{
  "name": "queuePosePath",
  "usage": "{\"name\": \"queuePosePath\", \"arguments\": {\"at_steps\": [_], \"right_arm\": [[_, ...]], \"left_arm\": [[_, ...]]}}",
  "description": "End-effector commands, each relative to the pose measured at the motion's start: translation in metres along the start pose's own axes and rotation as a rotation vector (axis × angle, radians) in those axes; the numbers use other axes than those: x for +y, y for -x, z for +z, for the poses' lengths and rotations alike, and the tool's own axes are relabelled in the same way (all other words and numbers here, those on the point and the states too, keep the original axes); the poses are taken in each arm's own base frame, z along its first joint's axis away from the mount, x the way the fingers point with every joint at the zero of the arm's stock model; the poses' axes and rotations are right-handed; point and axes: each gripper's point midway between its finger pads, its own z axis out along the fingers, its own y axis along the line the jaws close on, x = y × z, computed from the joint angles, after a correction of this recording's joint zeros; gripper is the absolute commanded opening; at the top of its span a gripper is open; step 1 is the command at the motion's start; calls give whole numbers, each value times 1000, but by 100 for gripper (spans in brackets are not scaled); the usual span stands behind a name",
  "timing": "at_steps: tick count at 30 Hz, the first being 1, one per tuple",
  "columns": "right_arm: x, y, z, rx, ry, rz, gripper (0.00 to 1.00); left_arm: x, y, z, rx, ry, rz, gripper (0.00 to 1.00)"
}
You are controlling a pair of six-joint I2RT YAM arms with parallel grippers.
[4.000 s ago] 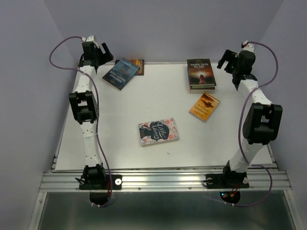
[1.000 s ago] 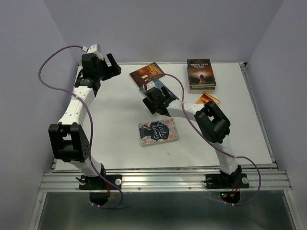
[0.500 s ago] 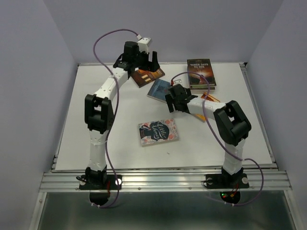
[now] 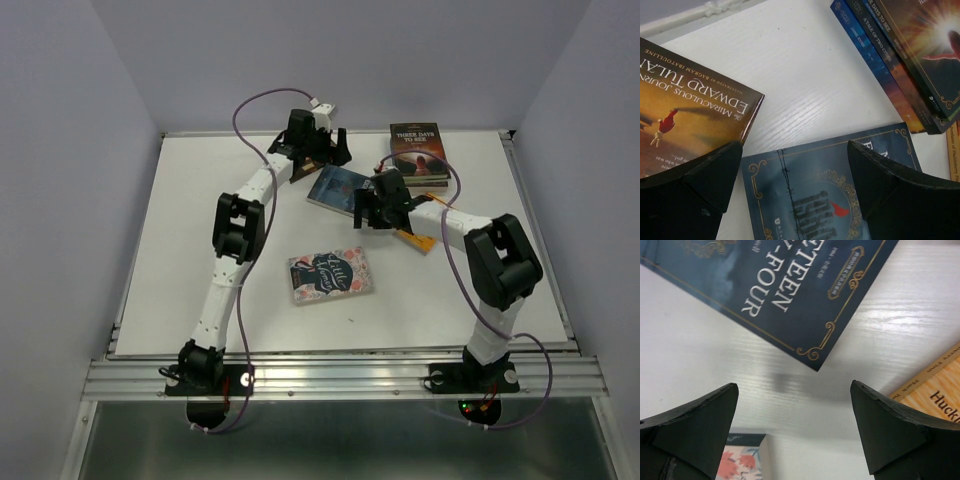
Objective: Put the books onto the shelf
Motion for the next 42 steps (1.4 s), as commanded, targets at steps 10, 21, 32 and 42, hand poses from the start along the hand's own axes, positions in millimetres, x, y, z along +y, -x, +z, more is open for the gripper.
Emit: {"name": "queuePosePath", "arguments": {"at_steps": [10, 21, 32, 42], "right_arm": [[24, 21, -30, -66, 150, 99, 100], [17, 10, -41, -72, 141, 146, 100], [30, 2, -35, -16, 169, 368, 100], [23, -38, -7, 109, 102, 564, 100]], "left_arm": [[3, 15, 26, -101, 66, -73, 99], [-6, -62, 9, 178, 184, 40, 99], [-28, -106, -58, 302, 177, -50, 79], [-43, -125, -106, 277, 199, -150, 63]]}}
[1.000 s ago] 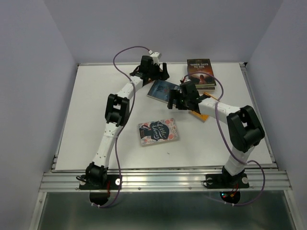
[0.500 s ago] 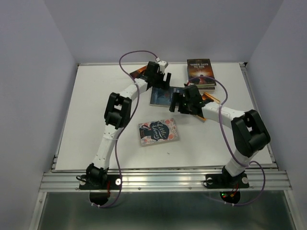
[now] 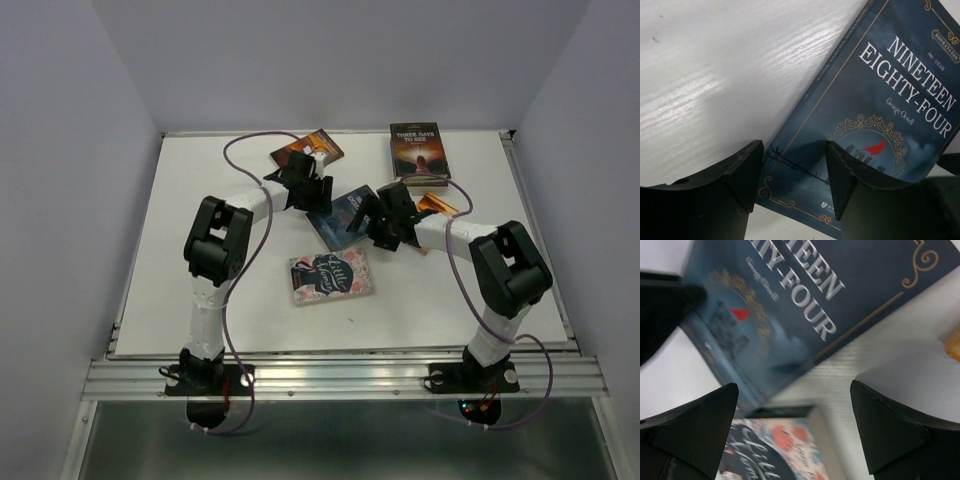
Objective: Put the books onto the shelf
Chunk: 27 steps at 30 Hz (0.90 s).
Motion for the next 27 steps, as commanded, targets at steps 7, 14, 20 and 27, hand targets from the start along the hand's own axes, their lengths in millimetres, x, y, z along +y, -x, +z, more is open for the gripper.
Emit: {"name": "queuePosePath", "arguments": {"at_steps": [7, 14, 20, 27], "right_arm": [[0, 22, 25, -59, 63, 212, 100], [34, 55, 20, -136, 317, 261, 88], [83, 70, -12, -154, 606, 207, 55], [103, 68, -26, -117, 705, 149, 41]], "left_arm": [[-20, -4, -32, -38, -73, -58, 50], [-26, -24, -33, -4, -103, -105, 40], [-33, -32, -36, 4, -109, -124, 38], [-39, -25, -37, -14, -113, -126, 38]]}}
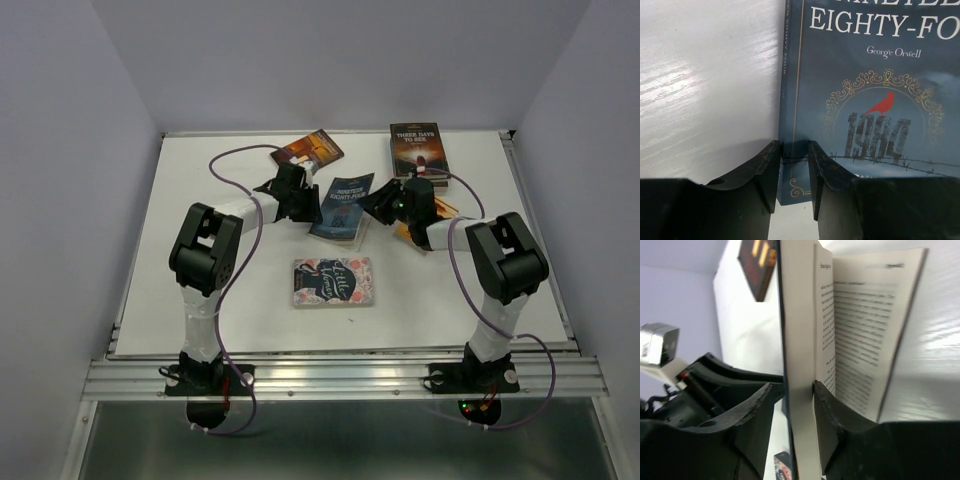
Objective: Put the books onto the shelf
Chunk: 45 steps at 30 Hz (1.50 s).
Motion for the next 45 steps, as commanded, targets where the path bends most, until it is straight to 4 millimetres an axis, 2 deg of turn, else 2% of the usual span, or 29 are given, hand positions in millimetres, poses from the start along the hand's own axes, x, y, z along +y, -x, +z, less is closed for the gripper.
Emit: {"name": "queuePosePath", "arguments": {"at_steps": [1, 4, 8, 9, 10, 11, 14, 20, 22, 24, 28, 29, 30, 32, 34, 35, 36, 38, 39, 40, 42, 43, 45], "right_arm": [[69, -18, -8, 90, 266, -53, 40], [69, -22, -6, 126, 264, -60, 40], [47, -33, 5, 188, 185, -59, 40], [38, -35, 8, 192, 146, -58, 40], [19, -40, 8, 215, 59, -56, 41], [11, -33, 11, 179, 6, -65, 42], [-8, -31, 7, 160, -100, -74, 42], [-8, -28, 0, 147, -109, -113, 38], [-10, -31, -2, 158, -110, -115, 35], [-12, -33, -2, 168, -107, -126, 27], [-12, -32, -3, 161, -105, -141, 17], [-12, -30, -3, 149, -108, -151, 6], [-9, -27, -3, 139, -96, -172, 1], [-2, -21, -3, 120, -80, -211, 1], [11, -7, -6, 90, -45, -276, 1], [20, -1, -8, 72, -26, -313, 1], [40, 10, -14, 35, 11, -355, 1], [59, 25, -22, -18, 45, -454, 1], [65, 36, -26, -53, 52, -475, 1], [83, 45, -35, -86, 87, -524, 1], [95, 55, -42, -116, 108, -551, 1], [100, 57, -46, -125, 120, -569, 1], [109, 66, -55, -150, 138, -576, 1]], "left_arm": [[-39, 1, -11, -6, -100, 12, 38], [-38, 1, -10, -7, -98, 6, 37], [-41, 3, -9, -6, -106, 2, 37], [-41, 4, -9, -10, -104, 0, 37], [-41, 4, -9, -9, -104, -1, 37], [-41, 5, -10, -14, -102, -1, 37], [-41, 5, -11, -14, -101, -3, 37], [-42, 7, -9, -15, -102, -8, 36], [-42, 8, -9, -18, -103, -9, 36], [-43, 10, -9, -22, -105, -8, 36], [-44, 13, -9, -29, -103, -7, 34], [-43, 13, -9, -30, -101, -7, 34], [-42, 15, -10, -38, -90, -8, 34], [-41, 20, -13, -57, -73, -11, 34], [-37, 30, -20, -90, -44, -18, 39], [-35, 34, -24, -103, -38, -22, 45], [-29, 42, -28, -124, -22, -41, 56], [-27, 59, -45, -174, -20, -57, 62], [-24, 65, -51, -192, -15, -64, 69], [-20, 80, -66, -237, -13, -81, 73], [-17, 94, -82, -282, -13, -90, 91], [-19, 104, -96, -315, -23, -91, 91], [-16, 118, -113, -367, -31, -99, 98]]}}
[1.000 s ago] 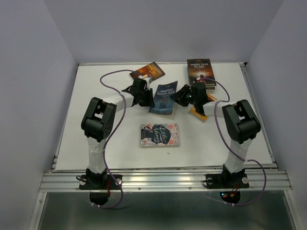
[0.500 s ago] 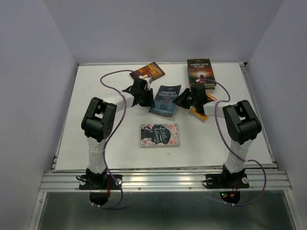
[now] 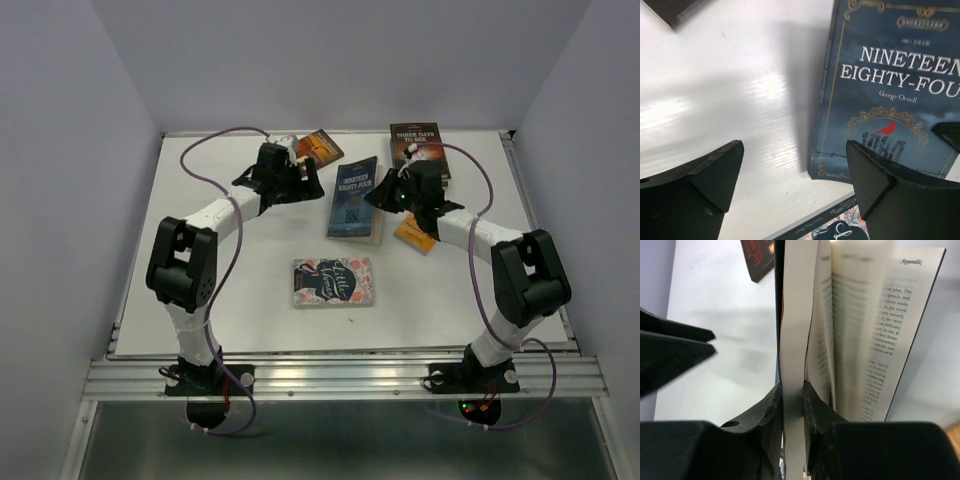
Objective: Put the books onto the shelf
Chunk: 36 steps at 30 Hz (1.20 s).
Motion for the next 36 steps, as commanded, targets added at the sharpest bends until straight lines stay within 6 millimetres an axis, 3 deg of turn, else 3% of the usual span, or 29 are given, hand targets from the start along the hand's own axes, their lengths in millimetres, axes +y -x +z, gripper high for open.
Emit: {"name": "queuePosePath", "arguments": {"at_steps": [1, 5, 9, 12, 13, 19, 23, 27, 28, 29, 31, 33, 34, 36], "right_arm": [[51, 83, -30, -229, 130, -143, 1], [60, 116, -55, -277, 192, -125, 1], [71, 146, -75, -320, 245, -123, 1], [63, 167, -91, -351, 226, -124, 1], [60, 182, -102, -381, 223, -124, 1], [72, 217, -136, -401, 288, -177, 1], [46, 240, -145, -381, 249, -187, 1], [10, 247, -134, -266, 239, -133, 1], [3, 240, -128, -217, 237, -141, 1], [9, 248, -128, -206, 254, -172, 1], [-14, 234, -105, -122, 241, -147, 1], [-16, 239, -96, -102, 261, -146, 1], [-31, 231, -82, -58, 259, -138, 1], [-40, 231, -70, -43, 252, -122, 1]], "left_arm": [[-21, 81, -60, -243, -60, 1, 99], [-18, 104, -84, -320, -46, 12, 99], [-18, 112, -92, -344, -54, 11, 99], [-16, 112, -90, -342, -51, 10, 99], [-15, 111, -89, -338, -48, 10, 99], [-13, 110, -79, -319, -57, 6, 99], [-15, 113, -77, -315, -72, 10, 99], [-15, 112, -75, -304, -77, 20, 99], [-15, 112, -75, -302, -76, 22, 99], [-14, 112, -75, -301, -74, 22, 99], [-12, 111, -74, -294, -68, 28, 99], [-10, 112, -73, -293, -64, 28, 99], [-8, 111, -71, -285, -60, 26, 99], [-6, 111, -70, -283, -58, 26, 99]]}}
